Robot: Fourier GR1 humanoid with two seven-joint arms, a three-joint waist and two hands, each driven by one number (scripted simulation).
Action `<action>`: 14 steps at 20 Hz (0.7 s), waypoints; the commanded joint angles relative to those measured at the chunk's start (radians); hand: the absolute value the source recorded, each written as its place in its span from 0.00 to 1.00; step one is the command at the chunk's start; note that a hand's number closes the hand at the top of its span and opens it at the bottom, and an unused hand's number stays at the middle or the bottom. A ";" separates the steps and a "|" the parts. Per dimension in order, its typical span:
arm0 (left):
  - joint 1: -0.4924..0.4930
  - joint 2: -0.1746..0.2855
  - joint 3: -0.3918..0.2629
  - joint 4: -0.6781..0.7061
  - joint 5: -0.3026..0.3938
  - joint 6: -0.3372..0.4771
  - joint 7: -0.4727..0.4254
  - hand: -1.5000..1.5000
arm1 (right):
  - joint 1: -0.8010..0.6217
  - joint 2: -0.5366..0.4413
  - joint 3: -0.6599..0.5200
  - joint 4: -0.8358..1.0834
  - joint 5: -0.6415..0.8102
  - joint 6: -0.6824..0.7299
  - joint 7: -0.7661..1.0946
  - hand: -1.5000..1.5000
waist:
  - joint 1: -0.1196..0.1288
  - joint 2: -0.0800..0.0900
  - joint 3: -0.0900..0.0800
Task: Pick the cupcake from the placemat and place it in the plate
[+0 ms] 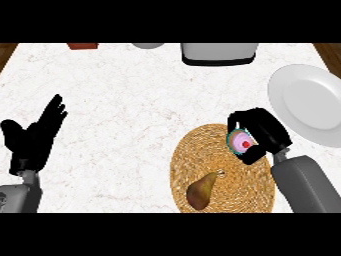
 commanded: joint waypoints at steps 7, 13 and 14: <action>0.011 -0.015 -0.021 -0.052 -0.018 0.011 0.029 0.50 | 0.141 0.011 -0.165 -0.410 0.074 -0.267 0.259 1.00 | 0.014 0.005 0.002; -0.082 -0.022 0.013 0.077 -0.007 -0.020 -0.023 0.50 | 0.113 -0.043 -0.353 -0.377 -0.105 -0.188 0.255 1.00 | 0.028 0.014 0.002; -0.048 -0.036 -0.011 0.040 -0.030 -0.002 -0.020 0.50 | 0.017 -0.048 -0.390 -0.292 -0.128 -0.177 0.276 1.00 | 0.037 0.015 0.002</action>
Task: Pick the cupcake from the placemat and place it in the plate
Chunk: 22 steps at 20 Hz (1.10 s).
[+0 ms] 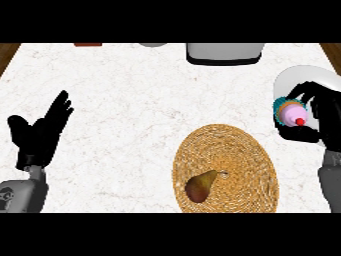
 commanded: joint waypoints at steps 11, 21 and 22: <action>-0.015 -0.012 0.001 -0.014 -0.020 -0.028 0.019 0.50 | -0.219 -0.240 -0.316 0.625 -0.188 -0.036 -0.310 1.00 | 0.023 0.007 0.001; -0.014 -0.019 0.009 0.022 -0.035 -0.027 -0.037 0.50 | -0.360 -0.356 -0.327 1.071 -0.171 0.133 -0.389 0.00 | 0.048 0.015 0.003; -0.025 -0.029 -0.012 0.009 -0.049 -0.022 -0.012 0.50 | -0.371 -0.340 -0.304 1.110 -0.150 0.119 -0.439 0.00 | 0.045 0.014 0.003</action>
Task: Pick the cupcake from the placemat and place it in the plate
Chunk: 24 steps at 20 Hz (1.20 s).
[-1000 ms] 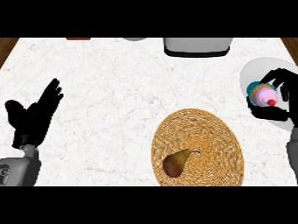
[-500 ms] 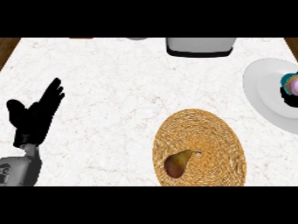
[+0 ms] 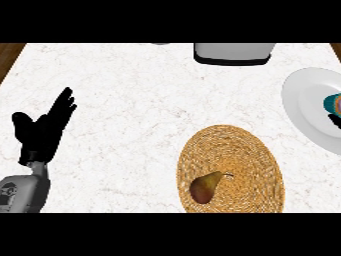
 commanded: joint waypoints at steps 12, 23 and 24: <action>0.024 0.009 0.033 -0.003 0.009 -0.006 0.001 0.50 | -0.125 -0.068 -0.161 0.175 -0.222 0.224 -0.527 0.00 | -0.023 -0.008 0.000; 0.031 -0.020 0.005 -0.021 -0.024 0.010 -0.002 0.50 | -0.138 -0.128 -0.243 0.282 -0.391 0.597 -0.235 0.00 | -0.024 -0.009 -0.002; 0.030 -0.048 -0.016 -0.070 -0.039 0.052 0.056 0.50 | -0.118 -0.192 -0.251 0.299 -0.399 0.655 -0.264 0.00 | -0.018 -0.008 -0.001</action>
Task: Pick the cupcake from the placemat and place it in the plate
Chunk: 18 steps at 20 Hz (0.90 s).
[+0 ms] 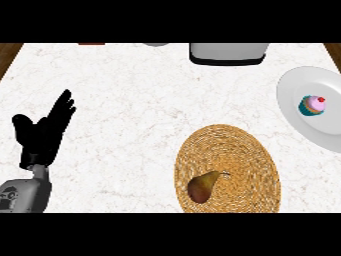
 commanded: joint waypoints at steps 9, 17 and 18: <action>-0.005 0.006 0.012 0.022 0.003 -0.039 -0.028 0.50 | 0.096 -0.109 -0.014 0.089 -0.053 0.133 -0.157 0.00 | 0.018 0.010 0.003; -0.034 0.007 0.014 0.021 0.011 -0.051 0.010 0.50 | 0.116 -0.166 -0.006 0.121 -0.054 0.122 -0.170 0.00 | 0.025 0.013 0.005; -0.026 0.034 0.036 0.014 0.018 -0.062 -0.009 0.50 | 0.113 -0.188 -0.008 0.120 -0.055 0.135 -0.169 0.00 | 0.032 0.015 0.006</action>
